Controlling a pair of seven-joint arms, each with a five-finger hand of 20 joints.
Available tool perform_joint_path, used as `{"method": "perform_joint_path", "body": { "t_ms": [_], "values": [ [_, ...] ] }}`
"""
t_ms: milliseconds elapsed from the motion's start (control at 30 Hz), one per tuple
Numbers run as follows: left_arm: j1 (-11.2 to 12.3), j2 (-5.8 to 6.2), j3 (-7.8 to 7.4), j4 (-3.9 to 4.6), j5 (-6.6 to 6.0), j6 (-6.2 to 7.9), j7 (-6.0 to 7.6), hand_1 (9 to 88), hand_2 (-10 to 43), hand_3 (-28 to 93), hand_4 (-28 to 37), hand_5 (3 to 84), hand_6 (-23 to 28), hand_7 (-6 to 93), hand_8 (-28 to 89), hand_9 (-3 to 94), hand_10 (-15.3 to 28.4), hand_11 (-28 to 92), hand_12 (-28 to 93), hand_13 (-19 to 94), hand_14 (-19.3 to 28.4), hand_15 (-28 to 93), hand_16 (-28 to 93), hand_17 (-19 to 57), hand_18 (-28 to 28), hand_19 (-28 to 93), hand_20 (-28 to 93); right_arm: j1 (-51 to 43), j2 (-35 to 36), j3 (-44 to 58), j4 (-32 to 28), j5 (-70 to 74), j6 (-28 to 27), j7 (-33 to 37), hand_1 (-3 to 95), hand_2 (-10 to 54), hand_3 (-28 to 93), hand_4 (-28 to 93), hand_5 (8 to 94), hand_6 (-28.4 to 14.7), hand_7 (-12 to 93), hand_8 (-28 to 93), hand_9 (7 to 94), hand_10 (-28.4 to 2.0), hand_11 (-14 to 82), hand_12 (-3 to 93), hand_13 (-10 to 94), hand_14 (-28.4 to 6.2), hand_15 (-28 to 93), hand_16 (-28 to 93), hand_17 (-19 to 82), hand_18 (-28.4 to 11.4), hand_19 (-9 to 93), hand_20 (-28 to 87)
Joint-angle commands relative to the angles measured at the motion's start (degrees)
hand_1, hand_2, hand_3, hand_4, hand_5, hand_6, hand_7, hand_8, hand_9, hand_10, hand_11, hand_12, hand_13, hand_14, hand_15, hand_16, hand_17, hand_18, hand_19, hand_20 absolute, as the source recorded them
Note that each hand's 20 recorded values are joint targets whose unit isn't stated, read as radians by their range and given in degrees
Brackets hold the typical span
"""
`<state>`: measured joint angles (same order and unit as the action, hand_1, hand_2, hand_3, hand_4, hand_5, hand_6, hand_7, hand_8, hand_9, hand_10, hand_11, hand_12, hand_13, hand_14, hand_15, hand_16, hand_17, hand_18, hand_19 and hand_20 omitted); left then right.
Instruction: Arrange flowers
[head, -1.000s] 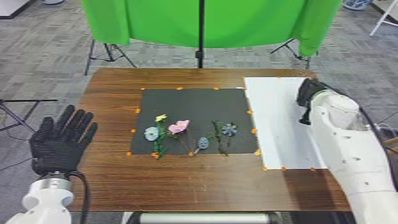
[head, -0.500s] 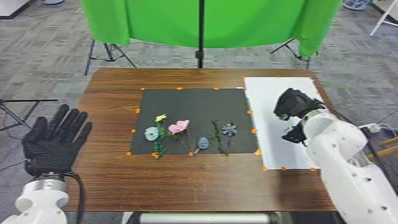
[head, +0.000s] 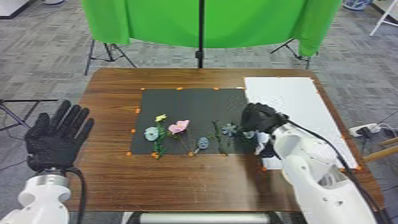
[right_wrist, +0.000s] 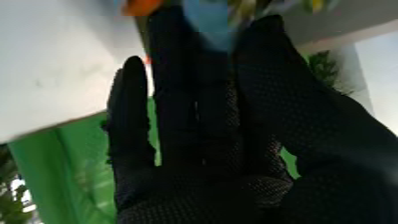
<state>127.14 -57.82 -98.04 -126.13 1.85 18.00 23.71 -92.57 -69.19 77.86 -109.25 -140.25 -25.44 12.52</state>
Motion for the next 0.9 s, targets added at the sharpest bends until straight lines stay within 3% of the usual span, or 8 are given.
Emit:
{"method": "perform_joint_path", "body": {
  "t_ms": [33, 200, 433, 633, 700, 767, 833, 900],
  "values": [
    [0.5, -0.36, 0.02, 0.33, 0.16, 0.70, -0.93, 24.7, 15.8, 79, -28.3, 46.8, 8.5, 12.5, -10, 41.5, 14.1, 19, 10, 34, 12.8, 24, -3, -4.5, 12.9, 34, 13, -2.7, 0.1, 0.1, -2.5, 3.0, -1.4, 2.9, 55.2, -9.5, 72, -28, 66.5, 0.1, 27, -4, 74.9, -10.7, 12.4, 36.3, 65, -6.2, 31, 39, 26, -18.1, 74, 43],
    [0.6, -0.24, -0.16, 0.27, 0.25, 0.77, -0.55, 24.7, 15.8, 79, -28.3, 46.7, 8.4, 12.6, -10, 41.6, 14.1, 19, 10, 34, 12.9, 24, -3, -4.6, 13.0, 34, 13, -3.7, 0.1, 0.6, -4.0, 6.0, 1.7, 4.7, 49.2, -9.5, 77, -28, 62.0, -0.3, 19, -11, 66.6, -13.0, 21.2, 20.8, 62, -8.3, 37, 32, 26, -18.5, 74, 41],
    [0.9, -0.56, 0.02, 0.20, 0.10, 0.95, -0.65, 24.7, 15.8, 79, -28.3, 46.7, 8.4, 12.6, -10, 41.5, 14.1, 19, 10, 34, 12.8, 24, -3, -4.6, 13.0, 34, 13, -4.8, -0.6, 1.1, -6.1, 6.8, 1.8, 4.6, 43.7, -9.5, 81, -28, 52.0, -2.2, 15, -12, 61.8, -14.0, 20.8, 18.7, 61, -10.0, 44, 23, 26, -19.2, 76, 42],
    [1.1, -0.43, -0.58, 0.17, 0.75, 0.60, -0.53, 24.7, 15.8, 79, -28.3, 46.8, 8.5, 12.6, -10, 41.5, 14.0, 19, 10, 34, 12.8, 24, -3, -4.6, 13.0, 34, 13, -6.6, -0.7, 4.4, -8.6, 8.3, 4.5, 5.8, 41.8, -9.3, 81, -28, 50.6, -2.4, 13, -11, 60.3, -14.3, 18.6, 17.4, 61, -10.8, 45, 22, 26, -19.3, 76, 41],
    [1.8, -0.67, -1.22, 0.24, 1.50, -0.33, -0.52, 24.6, 15.8, 79, -28.3, 46.7, 8.5, 12.6, -10, 41.5, 14.0, 19, 10, 34, 12.8, 24, -3, -4.5, 13.0, 34, 13, -7.3, -1.3, 7.3, -9.2, 12.1, 5.9, 5.8, 38.2, -6.2, 81, -28, 50.2, -2.6, 13, -11, 59.2, -14.8, 16.9, 16.9, 60, -11.5, 43, 20, 26, -19.0, 74, 40],
    [3.6, -1.71, -2.65, 0.26, 3.79, -2.79, -2.04, 24.6, 15.7, 79, -28.3, 45.9, 8.0, 11.3, -10, 41.1, 13.9, 18, 9, 34, 12.8, 23, -4, -4.4, 12.9, 33, 13, -6.8, -2.8, 11.6, -9.0, 22.4, 4.0, 5.2, 32.2, -2.1, 81, -28, 45.3, -3.5, 11, -10, 50.6, -16.1, 11.4, 15.6, 52, -13.1, 32, 18, 24, -18.2, 66, 33],
    [3.5, -2.05, -3.15, 0.57, 4.92, -3.10, -3.01, 23.4, 15.8, 78, -28.3, 44.2, 7.8, 9.3, -10, 40.1, 13.8, 15, 8, 32, 12.2, 19, -4, -4.0, 12.2, 31, 12, -6.6, -3.9, 15.9, -9.1, 38.1, 4.5, 6.4, 27.2, 0.9, 81, -28, 37.5, -4.2, 9, -8, 41.2, -16.6, 7.0, 15.2, 43, -14.9, 21, 19, 19, -17.4, 56, 27],
    [3.6, -1.99, -3.49, 0.83, 5.98, -3.83, -2.91, 22.4, 16.1, 77, -28.3, 43.0, 7.6, 8.2, -9, 39.1, 13.9, 13, 7, 32, 11.7, 16, -4, -4.0, 11.9, 30, 11, -7.2, -5.3, 19.2, -9.0, 53.4, 7.4, 7.3, 22.0, 4.0, 80, -28, 32.1, -4.0, 7, -7, 35.1, -16.1, 3.4, 14.8, 35, -15.8, 11, 22, 16, -16.4, 46, 22]
  ]
}}
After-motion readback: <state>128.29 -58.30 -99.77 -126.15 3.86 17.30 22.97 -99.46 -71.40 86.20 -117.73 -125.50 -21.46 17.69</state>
